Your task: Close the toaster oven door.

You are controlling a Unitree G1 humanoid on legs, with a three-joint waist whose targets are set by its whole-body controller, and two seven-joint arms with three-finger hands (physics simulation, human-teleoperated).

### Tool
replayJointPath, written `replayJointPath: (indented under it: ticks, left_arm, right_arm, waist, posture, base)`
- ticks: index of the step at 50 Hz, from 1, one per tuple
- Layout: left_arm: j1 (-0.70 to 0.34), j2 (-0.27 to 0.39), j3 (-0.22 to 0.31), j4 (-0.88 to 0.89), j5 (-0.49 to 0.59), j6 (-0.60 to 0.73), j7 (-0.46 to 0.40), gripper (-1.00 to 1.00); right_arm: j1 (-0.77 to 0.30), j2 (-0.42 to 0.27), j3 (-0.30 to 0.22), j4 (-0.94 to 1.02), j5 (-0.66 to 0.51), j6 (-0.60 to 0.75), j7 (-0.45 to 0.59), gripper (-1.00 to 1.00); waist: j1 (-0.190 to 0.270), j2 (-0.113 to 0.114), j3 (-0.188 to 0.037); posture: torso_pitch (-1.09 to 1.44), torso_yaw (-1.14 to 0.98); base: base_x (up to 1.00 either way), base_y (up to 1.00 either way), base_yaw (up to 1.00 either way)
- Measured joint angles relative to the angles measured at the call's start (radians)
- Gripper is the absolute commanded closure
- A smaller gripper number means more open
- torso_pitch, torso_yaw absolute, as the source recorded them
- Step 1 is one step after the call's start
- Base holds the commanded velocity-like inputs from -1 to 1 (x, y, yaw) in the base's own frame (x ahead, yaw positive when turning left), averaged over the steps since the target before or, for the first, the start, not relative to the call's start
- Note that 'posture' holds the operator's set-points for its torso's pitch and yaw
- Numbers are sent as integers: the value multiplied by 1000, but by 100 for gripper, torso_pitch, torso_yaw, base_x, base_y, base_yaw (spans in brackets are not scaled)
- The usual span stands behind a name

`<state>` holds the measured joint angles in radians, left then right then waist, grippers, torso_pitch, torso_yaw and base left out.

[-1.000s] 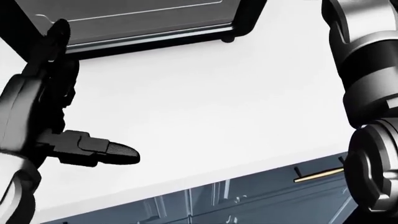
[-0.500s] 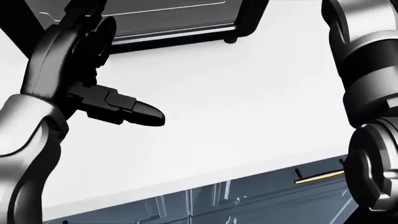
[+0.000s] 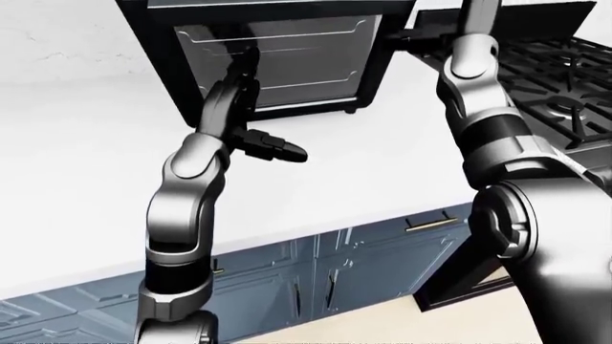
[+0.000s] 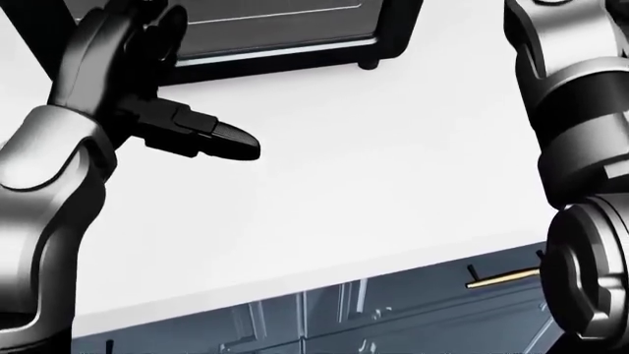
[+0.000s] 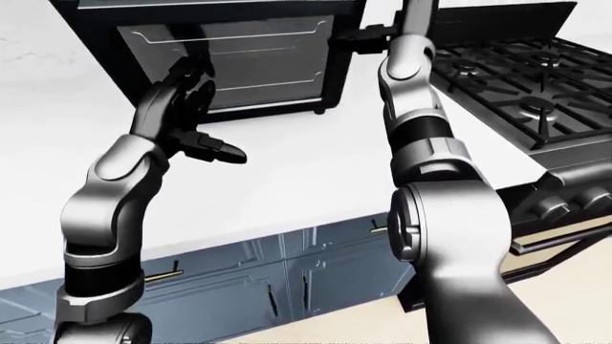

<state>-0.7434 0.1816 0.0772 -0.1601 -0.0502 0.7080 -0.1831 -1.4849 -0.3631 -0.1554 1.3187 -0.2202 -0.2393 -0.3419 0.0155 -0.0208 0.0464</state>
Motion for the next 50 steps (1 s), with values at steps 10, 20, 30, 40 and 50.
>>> replayJointPath:
  ticks: [10,20,30,40,50]
  left_arm:
    - [-19,8,2,45,3,-30,-5,-100]
    - [-48,11,5,130,5,-90,-12,-100]
    - [-97,18,10,220,-4,-112,-19,-100]
    - [-153,39,11,320,-9,-145,-35,-100]
    - [-216,57,13,445,-4,-201,-48,-100]
  right_arm:
    - [8,1,0,-1,-9,12,-10,-100]
    - [15,-2,-1,0,-9,9,-11,-100]
    - [18,-1,-2,-1,-9,8,-13,-100]
    - [15,0,0,-1,-11,9,-12,-100]
    - [9,-1,-1,-1,-11,13,-8,-100]
  waist:
    - [-2,4,-1]
    - [-4,8,-6]
    - [-7,12,-9]
    - [-9,14,-9]
    - [-12,17,-9]
  posture:
    - [0,0]
    - [0,0]
    - [0,0]
    - [0,0]
    - [0,0]
  base:
    - [0,0,0]
    - [0,0,0]
    - [0,0,0]
    - [0,0,0]
    - [0,0,0]
